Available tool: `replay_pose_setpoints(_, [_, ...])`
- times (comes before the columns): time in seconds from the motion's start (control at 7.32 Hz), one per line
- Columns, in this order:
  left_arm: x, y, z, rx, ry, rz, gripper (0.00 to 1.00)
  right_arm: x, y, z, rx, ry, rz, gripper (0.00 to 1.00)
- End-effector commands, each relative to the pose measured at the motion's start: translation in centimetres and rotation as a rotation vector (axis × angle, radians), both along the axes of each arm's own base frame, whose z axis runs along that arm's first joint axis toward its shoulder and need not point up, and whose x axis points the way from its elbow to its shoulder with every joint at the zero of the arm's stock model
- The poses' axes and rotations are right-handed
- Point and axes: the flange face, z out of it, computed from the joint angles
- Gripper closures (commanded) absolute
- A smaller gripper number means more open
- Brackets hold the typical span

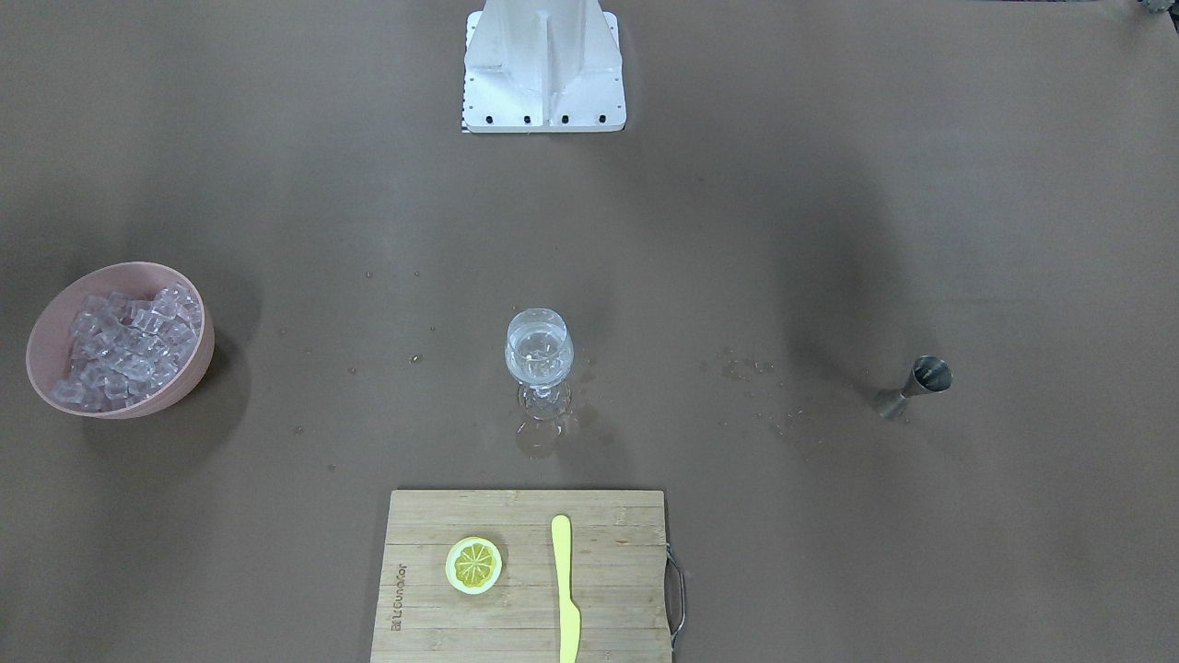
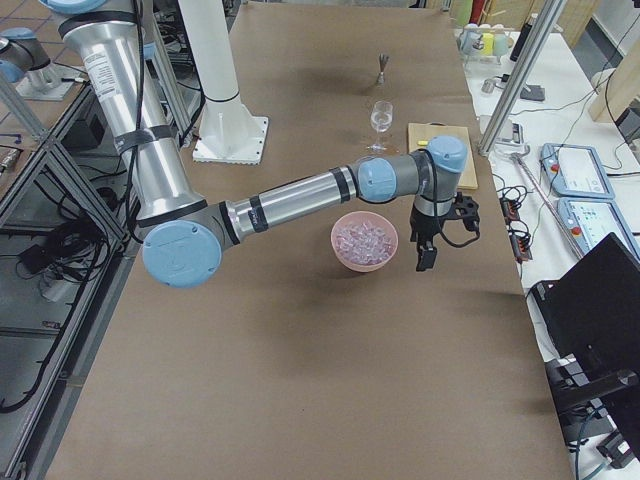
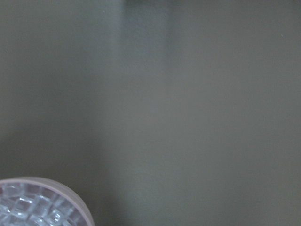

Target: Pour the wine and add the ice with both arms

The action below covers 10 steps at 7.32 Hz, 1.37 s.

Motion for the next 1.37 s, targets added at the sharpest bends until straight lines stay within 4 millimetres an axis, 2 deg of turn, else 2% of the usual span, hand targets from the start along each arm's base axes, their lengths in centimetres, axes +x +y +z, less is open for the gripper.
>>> replay_pose_setpoints(0.0, [0.1, 2.2, 2.6, -0.038, 0.006, -0.001, 0.02, 6.4, 4.1, 5.7, -0.07, -0.082, 0.039, 0.0])
replay_pose_setpoints(0.14, [0.2, 2.9, 3.6, -0.055, 0.007, 0.0, 0.02, 7.7, 6.2, 7.7, -0.104, -0.103, 0.062, 0.0])
replay_pose_setpoints(0.27, [0.2, 2.2, 2.5, -0.043, 0.002, -0.003, 0.02, 8.3, 6.6, 8.3, -0.116, -0.104, 0.074, 0.0])
replay_pose_setpoints(0.41, [-0.2, 1.6, 1.6, -0.028, -0.056, -0.011, 0.02, 9.3, 8.3, 10.0, -0.148, -0.11, 0.096, 0.0])
replay_pose_setpoints(0.55, [-0.3, 1.3, 1.5, -0.027, -0.09, -0.014, 0.02, 9.3, 9.1, 10.8, -0.169, -0.143, 0.102, 0.0])
replay_pose_setpoints(0.82, [-0.2, 1.4, 1.6, -0.034, -0.087, -0.013, 0.02, 9.5, 9.6, 10.8, -0.17, -0.155, 0.106, 0.0])
replay_pose_setpoints(1.23, [-0.2, 1.4, 1.5, -0.033, -0.083, -0.013, 0.02, 9.5, 9.5, 9.9, -0.13, -0.155, 0.105, 0.0])
